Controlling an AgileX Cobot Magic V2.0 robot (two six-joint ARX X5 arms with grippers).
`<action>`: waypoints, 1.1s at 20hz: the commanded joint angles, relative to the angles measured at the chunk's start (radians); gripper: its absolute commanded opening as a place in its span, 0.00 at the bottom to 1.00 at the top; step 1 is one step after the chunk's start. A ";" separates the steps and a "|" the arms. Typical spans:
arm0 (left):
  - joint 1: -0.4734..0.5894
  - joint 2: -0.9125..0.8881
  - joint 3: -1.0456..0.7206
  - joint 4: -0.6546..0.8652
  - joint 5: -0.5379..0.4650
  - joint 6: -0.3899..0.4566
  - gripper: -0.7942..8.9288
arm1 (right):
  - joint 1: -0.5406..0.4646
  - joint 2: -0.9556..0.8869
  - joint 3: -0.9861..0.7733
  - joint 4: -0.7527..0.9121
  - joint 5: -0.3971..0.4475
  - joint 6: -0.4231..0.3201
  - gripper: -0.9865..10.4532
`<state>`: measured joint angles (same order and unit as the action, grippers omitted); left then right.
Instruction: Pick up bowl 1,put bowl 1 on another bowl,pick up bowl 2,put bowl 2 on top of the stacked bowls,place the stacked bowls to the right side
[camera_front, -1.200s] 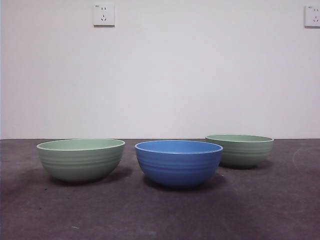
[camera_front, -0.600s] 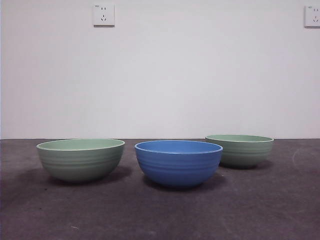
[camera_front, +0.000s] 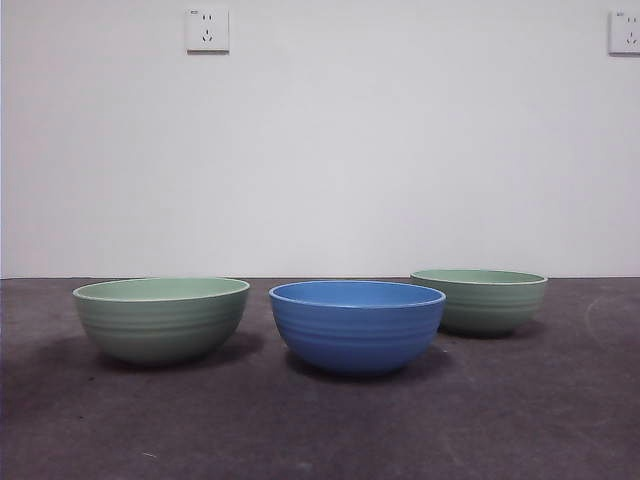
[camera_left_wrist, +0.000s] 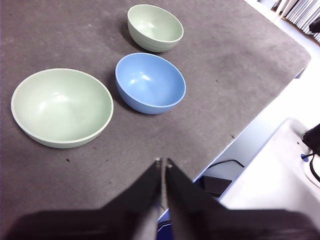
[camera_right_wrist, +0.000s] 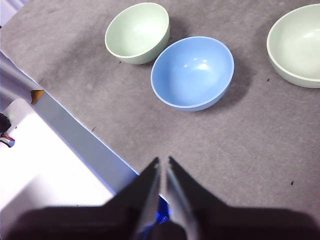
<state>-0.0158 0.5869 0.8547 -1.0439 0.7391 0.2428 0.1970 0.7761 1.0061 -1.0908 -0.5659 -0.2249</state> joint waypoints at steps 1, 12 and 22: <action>-0.004 0.000 0.003 0.005 -0.002 0.015 0.56 | 0.002 0.003 0.001 0.008 -0.002 0.027 0.39; -0.004 0.000 0.003 0.040 -0.002 -0.013 0.72 | 0.002 0.005 0.001 0.013 -0.001 0.069 0.58; -0.004 0.000 0.003 0.040 -0.002 -0.013 0.72 | 0.002 0.048 0.001 0.114 0.141 0.234 0.58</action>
<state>-0.0162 0.5869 0.8547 -1.0092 0.7368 0.2329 0.1970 0.8192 1.0061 -0.9974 -0.4458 -0.0692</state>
